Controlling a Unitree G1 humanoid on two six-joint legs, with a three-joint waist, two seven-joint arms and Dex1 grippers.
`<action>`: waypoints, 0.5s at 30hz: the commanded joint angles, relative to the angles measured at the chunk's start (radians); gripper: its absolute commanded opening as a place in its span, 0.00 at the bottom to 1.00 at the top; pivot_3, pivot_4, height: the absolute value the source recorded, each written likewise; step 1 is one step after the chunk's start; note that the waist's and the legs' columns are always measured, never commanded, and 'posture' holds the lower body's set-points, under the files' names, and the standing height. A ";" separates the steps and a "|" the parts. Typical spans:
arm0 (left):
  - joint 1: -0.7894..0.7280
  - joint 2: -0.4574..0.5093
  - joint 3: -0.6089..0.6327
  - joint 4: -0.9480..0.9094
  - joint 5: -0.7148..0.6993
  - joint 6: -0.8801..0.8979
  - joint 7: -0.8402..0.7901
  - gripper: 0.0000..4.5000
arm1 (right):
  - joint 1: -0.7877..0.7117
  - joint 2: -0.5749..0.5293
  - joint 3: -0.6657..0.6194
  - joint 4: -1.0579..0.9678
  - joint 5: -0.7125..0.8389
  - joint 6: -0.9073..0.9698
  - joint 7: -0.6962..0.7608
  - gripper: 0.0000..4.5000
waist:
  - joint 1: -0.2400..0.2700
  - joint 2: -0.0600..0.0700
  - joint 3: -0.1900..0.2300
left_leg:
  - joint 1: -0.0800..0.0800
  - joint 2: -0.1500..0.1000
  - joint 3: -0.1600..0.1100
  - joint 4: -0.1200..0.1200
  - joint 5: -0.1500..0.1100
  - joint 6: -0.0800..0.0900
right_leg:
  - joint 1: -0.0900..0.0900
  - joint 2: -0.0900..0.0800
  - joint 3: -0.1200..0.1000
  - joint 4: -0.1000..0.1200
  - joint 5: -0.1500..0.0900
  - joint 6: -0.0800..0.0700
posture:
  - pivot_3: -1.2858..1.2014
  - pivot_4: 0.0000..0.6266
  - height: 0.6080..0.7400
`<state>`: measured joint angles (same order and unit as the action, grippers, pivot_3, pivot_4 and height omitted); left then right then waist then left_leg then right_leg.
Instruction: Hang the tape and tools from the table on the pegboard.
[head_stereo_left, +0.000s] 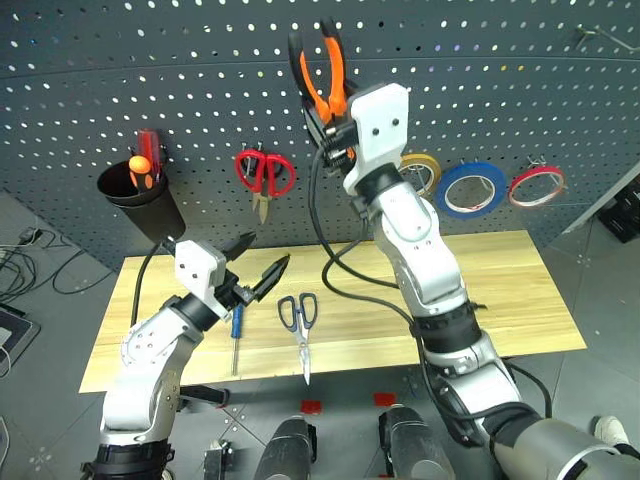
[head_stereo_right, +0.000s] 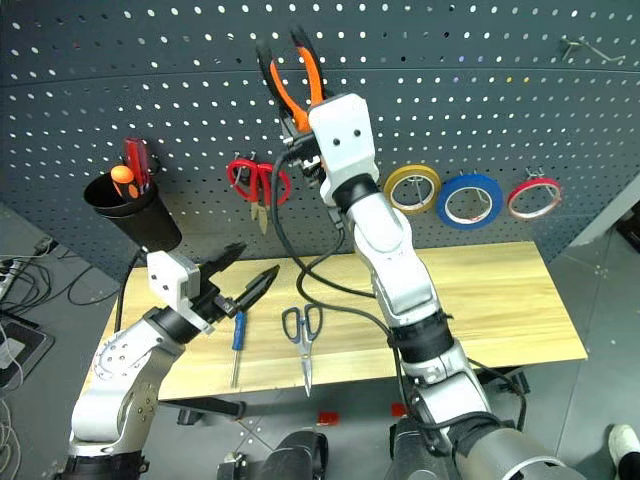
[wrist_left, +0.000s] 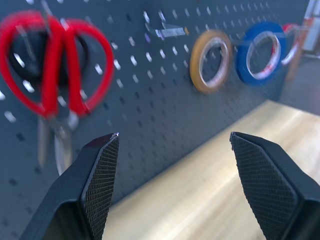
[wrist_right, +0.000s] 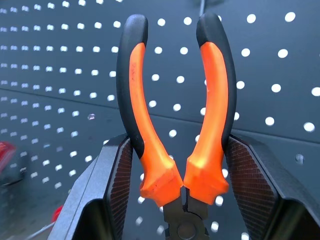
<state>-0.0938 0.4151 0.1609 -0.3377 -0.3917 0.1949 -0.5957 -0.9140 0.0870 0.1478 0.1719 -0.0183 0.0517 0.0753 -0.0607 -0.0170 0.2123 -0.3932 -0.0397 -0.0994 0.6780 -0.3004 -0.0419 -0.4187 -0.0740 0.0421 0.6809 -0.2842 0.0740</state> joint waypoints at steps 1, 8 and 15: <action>-0.054 -0.006 -0.015 -0.037 0.013 0.018 0.047 0.83 | -0.094 0.001 -0.041 0.139 -0.004 -0.161 -0.020 0.56 | 0.001 0.000 0.000 | 0.000 0.000 0.000 0.000 0.000 0.000 | 0.000 0.000 0.000 0.000 0.000 0.000 | 0.53 0.29 1.00; -0.135 -0.015 -0.047 0.013 0.038 0.015 0.073 0.83 | -0.166 -0.019 -0.051 0.451 -0.055 -0.391 -0.060 0.56 | 0.001 0.000 0.000 | -0.001 0.000 0.002 -0.001 0.000 0.000 | -0.002 0.002 0.000 0.000 0.000 0.000 | 0.54 0.30 1.00; -0.162 -0.033 -0.061 0.053 0.052 0.000 0.076 0.83 | -0.100 -0.005 -0.060 0.549 -0.054 -0.452 -0.064 0.56 | 0.001 0.000 0.000 | -0.001 0.000 0.002 -0.001 0.000 -0.001 | -0.002 0.002 0.000 0.000 0.000 0.000 | 0.54 0.32 1.00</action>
<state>-0.2469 0.3857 0.0970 -0.2695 -0.3448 0.2132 -0.5239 -1.0129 0.0708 0.0987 0.7425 -0.0838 -0.3782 0.0167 -0.0598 -0.0169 0.2125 -0.3945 -0.0391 -0.0975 0.6774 -0.3001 -0.0425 -0.4207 -0.0723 0.0426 0.6809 -0.2842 0.0739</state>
